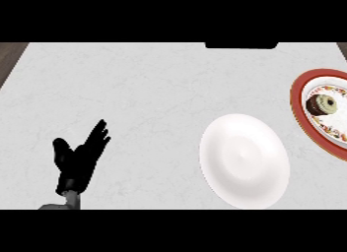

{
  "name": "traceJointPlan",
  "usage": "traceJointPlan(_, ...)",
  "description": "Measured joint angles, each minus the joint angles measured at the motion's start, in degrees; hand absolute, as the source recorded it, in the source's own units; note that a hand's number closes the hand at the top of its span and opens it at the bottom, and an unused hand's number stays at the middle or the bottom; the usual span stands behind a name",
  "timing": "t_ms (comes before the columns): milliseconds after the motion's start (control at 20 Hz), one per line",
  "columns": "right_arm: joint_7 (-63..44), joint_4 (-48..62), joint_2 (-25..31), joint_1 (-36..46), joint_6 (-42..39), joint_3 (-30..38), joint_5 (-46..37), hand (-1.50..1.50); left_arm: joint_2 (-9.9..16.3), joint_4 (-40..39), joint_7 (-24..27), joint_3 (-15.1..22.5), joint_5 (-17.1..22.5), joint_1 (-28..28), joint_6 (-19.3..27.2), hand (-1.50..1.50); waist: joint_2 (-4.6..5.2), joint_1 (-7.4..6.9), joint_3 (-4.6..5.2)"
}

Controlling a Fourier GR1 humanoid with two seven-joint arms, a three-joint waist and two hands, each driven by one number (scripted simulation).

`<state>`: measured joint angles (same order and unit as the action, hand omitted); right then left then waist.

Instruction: Pick the cupcake from the plate and place it in the plate

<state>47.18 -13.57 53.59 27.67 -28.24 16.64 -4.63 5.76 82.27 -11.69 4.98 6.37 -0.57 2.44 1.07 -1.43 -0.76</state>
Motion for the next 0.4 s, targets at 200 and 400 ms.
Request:
traceJointPlan(200,1.47,-1.62,0.51,-2.94,0.88,-1.22,-0.72,-1.50,-0.61,0.30,-0.32,0.32,-0.33,0.11,0.66,0.00,-0.09,0.22,-0.02)
traceJointPlan(400,2.89,-2.76,1.09,-5.83,1.64,-1.98,-0.91,-1.50,-0.27,-0.07,-0.12,-0.15,-0.13,0.14,0.40,0.00,-0.15,0.53,-0.02)
